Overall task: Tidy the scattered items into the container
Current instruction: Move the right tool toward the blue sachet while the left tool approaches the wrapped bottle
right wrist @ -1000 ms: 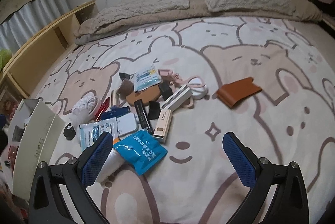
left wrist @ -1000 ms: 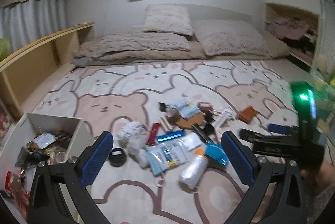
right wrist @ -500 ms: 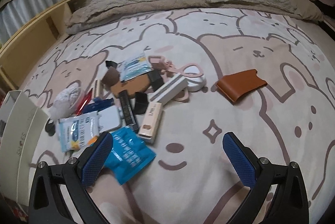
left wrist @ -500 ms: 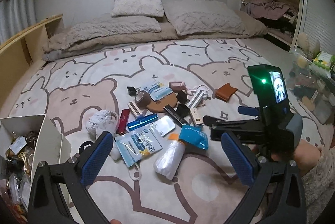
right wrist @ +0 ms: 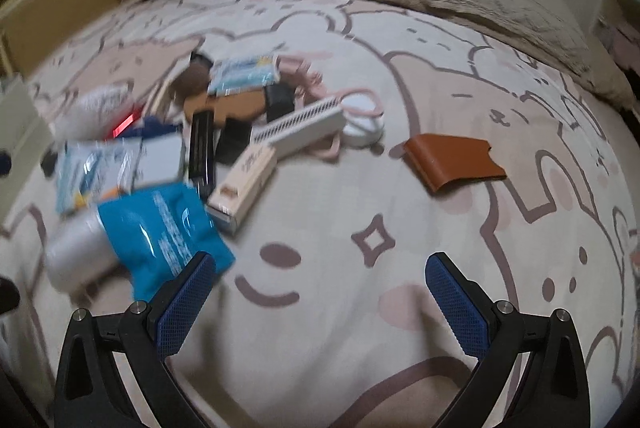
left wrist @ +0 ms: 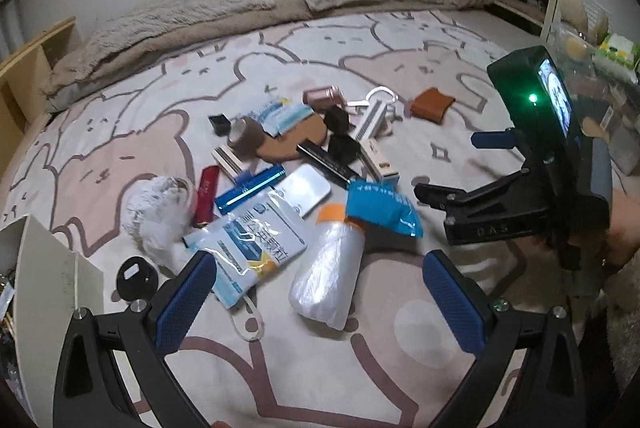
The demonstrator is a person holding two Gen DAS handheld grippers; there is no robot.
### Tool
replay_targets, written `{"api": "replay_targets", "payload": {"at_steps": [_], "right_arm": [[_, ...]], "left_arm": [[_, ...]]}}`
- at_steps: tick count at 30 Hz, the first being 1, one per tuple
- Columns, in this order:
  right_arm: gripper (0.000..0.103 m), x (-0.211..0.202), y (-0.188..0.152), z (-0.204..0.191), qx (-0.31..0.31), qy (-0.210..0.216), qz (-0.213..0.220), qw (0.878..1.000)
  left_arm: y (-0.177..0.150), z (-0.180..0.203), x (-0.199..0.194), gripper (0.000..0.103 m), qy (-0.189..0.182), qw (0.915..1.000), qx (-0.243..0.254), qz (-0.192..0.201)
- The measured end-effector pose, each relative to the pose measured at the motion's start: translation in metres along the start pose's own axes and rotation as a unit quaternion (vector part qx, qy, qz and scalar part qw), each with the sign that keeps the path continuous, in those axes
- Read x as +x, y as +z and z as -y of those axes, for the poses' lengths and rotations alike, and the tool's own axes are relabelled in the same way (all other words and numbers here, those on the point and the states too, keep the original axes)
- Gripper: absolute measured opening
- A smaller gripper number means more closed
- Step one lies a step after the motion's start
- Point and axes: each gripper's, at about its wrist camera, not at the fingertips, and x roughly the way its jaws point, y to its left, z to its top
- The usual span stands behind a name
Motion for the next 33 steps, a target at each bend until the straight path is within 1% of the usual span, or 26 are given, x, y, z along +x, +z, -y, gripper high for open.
{"api": "replay_targets", "payload": {"at_steps": [3, 8, 11, 15, 19, 22, 27, 29, 33], "right_arm": [[0.103, 0.008, -0.003, 0.002, -0.005, -0.010, -0.011, 1.000], [0.103, 0.021, -0.007, 0.009, 0.009, 0.007, -0.032, 0.999], [0.103, 0.021, -0.009, 0.012, 0.005, 0.020, -0.026, 0.999], [0.103, 0.020, -0.014, 0.013, 0.001, 0.027, -0.014, 1.000], [0.103, 0.022, -0.013, 0.012, -0.006, 0.029, -0.013, 0.999], [0.103, 0.021, -0.012, 0.012, -0.009, 0.031, -0.013, 0.999], [0.103, 0.013, -0.009, 0.008, -0.038, 0.031, -0.017, 0.999], [0.103, 0.008, -0.009, 0.008, -0.036, 0.053, -0.023, 0.998], [0.103, -0.006, -0.007, 0.008, -0.026, 0.075, 0.003, 0.997]], "left_arm": [[-0.002, 0.002, 0.009, 0.103, 0.001, 0.9999, 0.008, -0.010], [-0.004, 0.009, 0.024, 0.103, 0.013, 0.9989, 0.036, -0.027], [-0.004, 0.012, 0.032, 0.103, 0.019, 0.9976, 0.054, -0.037], [-0.004, 0.013, 0.045, 0.103, 0.022, 0.9965, 0.066, -0.047], [-0.007, 0.017, 0.053, 0.103, 0.036, 0.9942, 0.089, -0.049], [-0.009, 0.019, 0.058, 0.103, 0.039, 0.9927, 0.100, -0.056], [-0.013, 0.019, 0.068, 0.103, 0.038, 0.9907, 0.109, -0.072], [-0.014, 0.018, 0.070, 0.103, 0.039, 0.9910, 0.107, -0.071], [-0.014, 0.016, 0.075, 0.103, 0.038, 0.9916, 0.100, -0.073]]}}
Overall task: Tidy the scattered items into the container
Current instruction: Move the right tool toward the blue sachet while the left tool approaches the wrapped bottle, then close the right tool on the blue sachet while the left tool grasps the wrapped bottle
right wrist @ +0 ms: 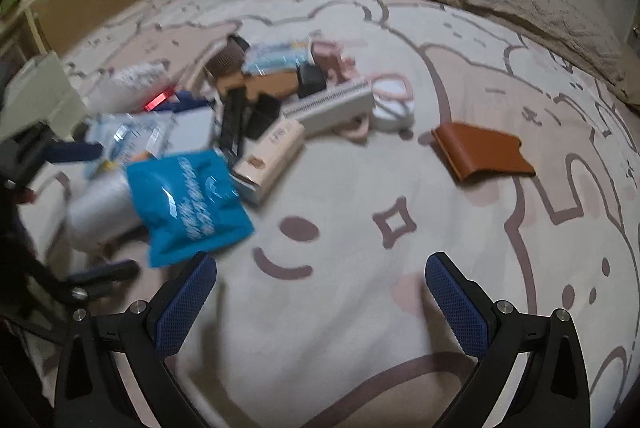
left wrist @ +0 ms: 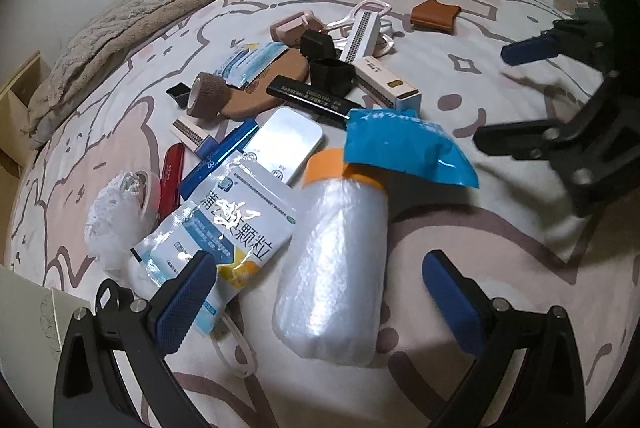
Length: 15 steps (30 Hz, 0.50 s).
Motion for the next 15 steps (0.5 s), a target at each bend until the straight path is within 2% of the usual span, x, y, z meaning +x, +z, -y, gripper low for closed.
{"api": "replay_targets", "payload": {"at_steps": [3, 8, 11, 15], "right_arm": [[0.103, -0.006, 0.004, -0.009, -0.007, 0.025, 0.020, 0.999], [0.103, -0.003, 0.006, -0.032, -0.046, 0.059, 0.022, 0.997], [0.103, 0.001, 0.009, -0.037, -0.049, 0.064, 0.024, 0.996], [0.103, 0.004, 0.013, -0.039, -0.036, 0.054, 0.032, 0.997]], "left_arm": [[-0.002, 0.000, 0.004, 0.103, -0.003, 1.0000, -0.001, -0.004], [-0.007, 0.005, 0.003, 0.103, 0.010, 0.9998, 0.013, 0.009], [-0.010, 0.007, 0.003, 0.103, 0.012, 0.9995, 0.020, 0.022], [-0.011, -0.001, 0.005, 0.103, -0.002, 0.9999, -0.012, 0.012]]}}
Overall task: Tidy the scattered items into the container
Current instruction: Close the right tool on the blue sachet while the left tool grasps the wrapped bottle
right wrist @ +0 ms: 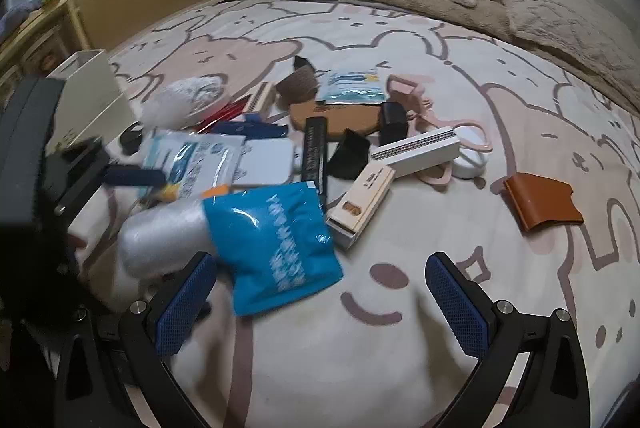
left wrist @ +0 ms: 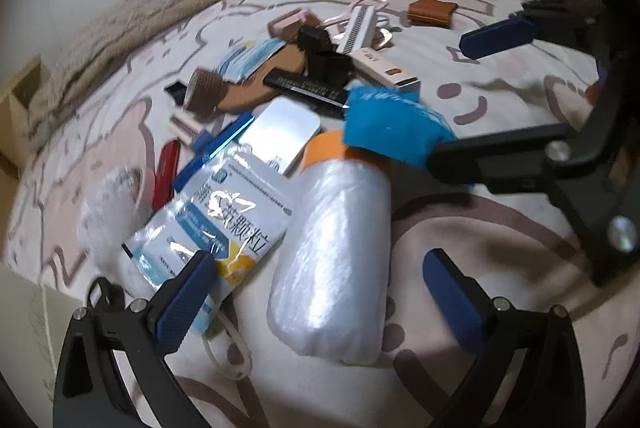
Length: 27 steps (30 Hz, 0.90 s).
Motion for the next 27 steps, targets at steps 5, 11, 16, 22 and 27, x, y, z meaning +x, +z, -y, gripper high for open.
{"api": "replay_targets", "payload": {"at_steps": [5, 11, 16, 22, 27], "right_arm": [[0.103, 0.011, 0.002, 0.001, 0.016, 0.020, -0.013, 1.000], [0.071, 0.015, 0.001, 0.001, 0.028, 0.052, -0.032, 0.998], [0.069, 0.013, 0.000, -0.001, 0.024, 0.061, -0.035, 0.997], [0.069, 0.015, 0.001, -0.008, 0.012, 0.061, -0.038, 0.997], [0.063, 0.015, 0.003, -0.007, 0.022, 0.051, -0.039, 0.998]], "left_arm": [[-0.001, 0.003, -0.001, 0.103, 0.008, 0.9999, -0.007, 0.000], [0.000, 0.002, -0.012, 0.084, 0.010, 0.9998, 0.006, 0.017], [-0.001, 0.001, -0.017, 0.083, 0.007, 0.9996, 0.013, 0.022], [0.002, 0.000, -0.023, 0.083, 0.003, 0.9991, 0.014, 0.040], [0.006, -0.002, -0.024, 0.083, 0.000, 0.9990, 0.008, 0.045]]}}
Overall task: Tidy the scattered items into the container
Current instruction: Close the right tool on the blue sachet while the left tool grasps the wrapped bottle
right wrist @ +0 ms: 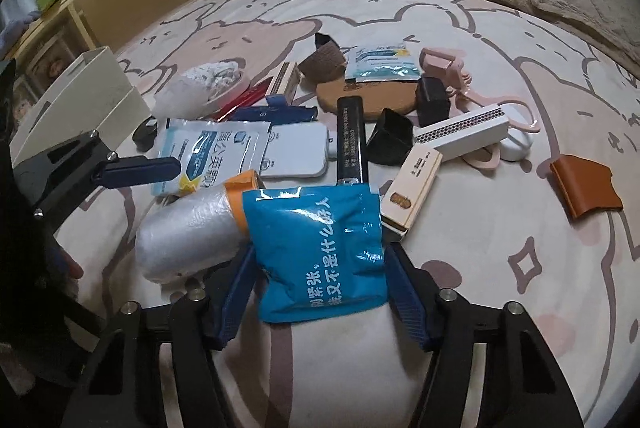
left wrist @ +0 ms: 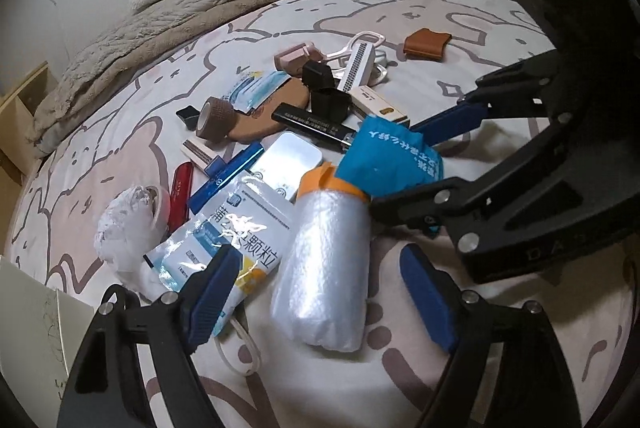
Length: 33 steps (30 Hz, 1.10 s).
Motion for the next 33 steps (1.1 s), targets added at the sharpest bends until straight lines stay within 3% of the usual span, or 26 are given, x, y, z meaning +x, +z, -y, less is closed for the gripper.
{"api": "replay_targets", "payload": {"at_steps": [10, 17, 23, 27, 33], "right_arm": [[0.062, -0.040, 0.002, 0.030, 0.078, 0.013, 0.055, 0.995], [0.062, -0.054, 0.002, 0.042, 0.120, 0.013, 0.081, 0.989], [0.062, -0.053, 0.001, 0.044, 0.128, 0.010, 0.081, 0.988], [0.062, -0.054, 0.002, 0.041, 0.124, 0.011, 0.084, 0.989], [0.062, -0.058, 0.001, 0.039, 0.121, 0.012, 0.092, 0.988]], "left_arm": [[0.005, -0.003, -0.001, 0.083, -0.002, 0.9999, -0.014, -0.001], [0.004, 0.003, 0.007, 0.083, 0.013, 0.9995, -0.004, -0.030], [0.005, 0.001, 0.007, 0.066, 0.006, 0.9991, -0.019, -0.037], [0.003, 0.005, 0.008, 0.046, 0.000, 0.9988, -0.020, -0.044], [0.003, 0.007, 0.002, 0.044, 0.002, 0.9992, -0.024, -0.032]]}}
